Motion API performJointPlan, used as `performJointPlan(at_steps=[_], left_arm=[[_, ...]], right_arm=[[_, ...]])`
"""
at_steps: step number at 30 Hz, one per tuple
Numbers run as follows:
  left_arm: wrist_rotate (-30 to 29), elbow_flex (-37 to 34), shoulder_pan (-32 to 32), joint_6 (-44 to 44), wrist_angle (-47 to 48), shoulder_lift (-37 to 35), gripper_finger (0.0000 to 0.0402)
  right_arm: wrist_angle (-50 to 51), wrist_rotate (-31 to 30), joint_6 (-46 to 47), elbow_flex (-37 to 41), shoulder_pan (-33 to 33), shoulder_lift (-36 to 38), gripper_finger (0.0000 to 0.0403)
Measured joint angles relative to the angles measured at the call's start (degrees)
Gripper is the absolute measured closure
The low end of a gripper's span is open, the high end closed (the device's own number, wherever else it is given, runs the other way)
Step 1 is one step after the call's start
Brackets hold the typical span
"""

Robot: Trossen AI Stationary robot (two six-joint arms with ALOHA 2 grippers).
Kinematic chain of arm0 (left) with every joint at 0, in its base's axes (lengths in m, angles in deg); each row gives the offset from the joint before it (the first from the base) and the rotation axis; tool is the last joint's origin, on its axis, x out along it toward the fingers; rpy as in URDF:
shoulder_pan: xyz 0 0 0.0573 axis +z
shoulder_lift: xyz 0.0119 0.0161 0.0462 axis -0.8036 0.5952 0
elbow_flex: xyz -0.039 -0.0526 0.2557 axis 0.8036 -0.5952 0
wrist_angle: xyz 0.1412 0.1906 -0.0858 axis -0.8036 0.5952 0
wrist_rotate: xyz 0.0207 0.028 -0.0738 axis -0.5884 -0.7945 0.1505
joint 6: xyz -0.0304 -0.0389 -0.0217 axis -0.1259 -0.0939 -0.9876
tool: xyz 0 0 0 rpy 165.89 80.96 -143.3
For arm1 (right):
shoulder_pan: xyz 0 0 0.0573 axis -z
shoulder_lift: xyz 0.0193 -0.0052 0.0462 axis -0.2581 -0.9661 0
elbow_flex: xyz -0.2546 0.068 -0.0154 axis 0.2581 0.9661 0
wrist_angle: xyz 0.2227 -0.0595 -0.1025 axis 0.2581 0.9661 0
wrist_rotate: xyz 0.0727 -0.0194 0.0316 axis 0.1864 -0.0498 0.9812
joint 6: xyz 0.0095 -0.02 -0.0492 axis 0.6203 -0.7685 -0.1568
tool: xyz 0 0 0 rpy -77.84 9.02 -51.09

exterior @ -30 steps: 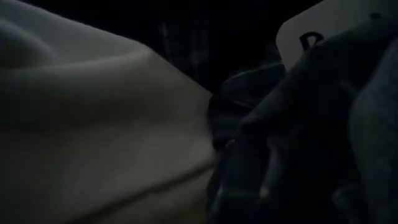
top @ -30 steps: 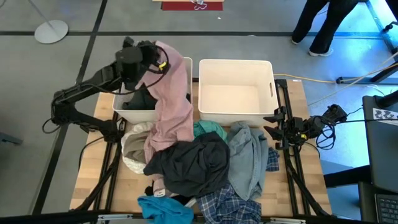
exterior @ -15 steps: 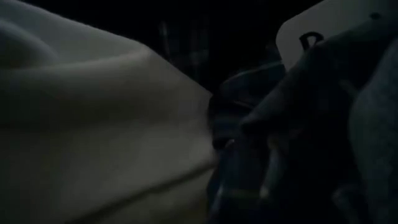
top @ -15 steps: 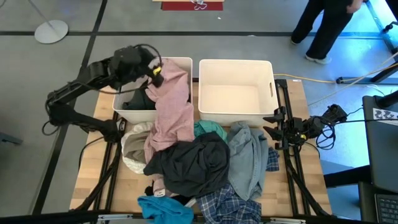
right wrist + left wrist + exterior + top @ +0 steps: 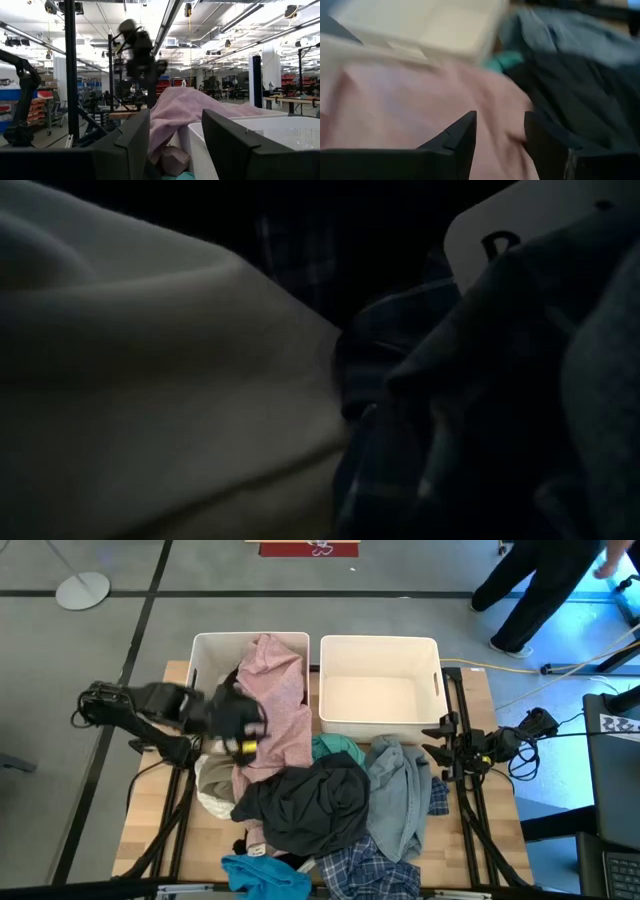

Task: Sort clothes
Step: Put the pink shirt into the left white bin

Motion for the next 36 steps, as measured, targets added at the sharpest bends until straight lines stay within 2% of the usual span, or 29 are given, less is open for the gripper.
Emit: performJointPlan(at_steps=[6,12,17,22,27,32,36], left_arm=[[-7.6,0.0,-11.9,-10.5,6.3,6.7,0.0261],[-10.4,0.0,-18.5,-11.8,7.1,15.6,0.0270],[-10.8,-0.1,-18.7,-13.0,9.7,22.1,0.0270],[-11.1,-0.1,-17.6,-16.5,14.9,25.6,0.0270],[-10.7,-0.1,-16.6,-19.9,15.4,26.0,0.0270],[-10.3,-0.1,-15.0,-19.1,15.9,26.0,0.0269],[-9.4,-0.1,-13.7,-19.3,18.7,26.0,0.0244]], right_arm=[[0.0,0.0,0.1,0.0,0.0,0.0,0.0221],[-0.1,0.0,0.2,0.0,0.0,0.0,0.0221],[-0.6,0.1,0.2,0.0,0.0,0.0,0.0221],[-0.6,0.6,0.2,0.0,0.0,0.0,0.0221],[-0.5,0.6,0.2,0.0,0.0,0.0,0.0221],[-0.4,0.6,0.5,0.0,0.0,0.0,0.0221],[-0.4,0.6,0.7,0.0,0.0,0.0,0.0221]])
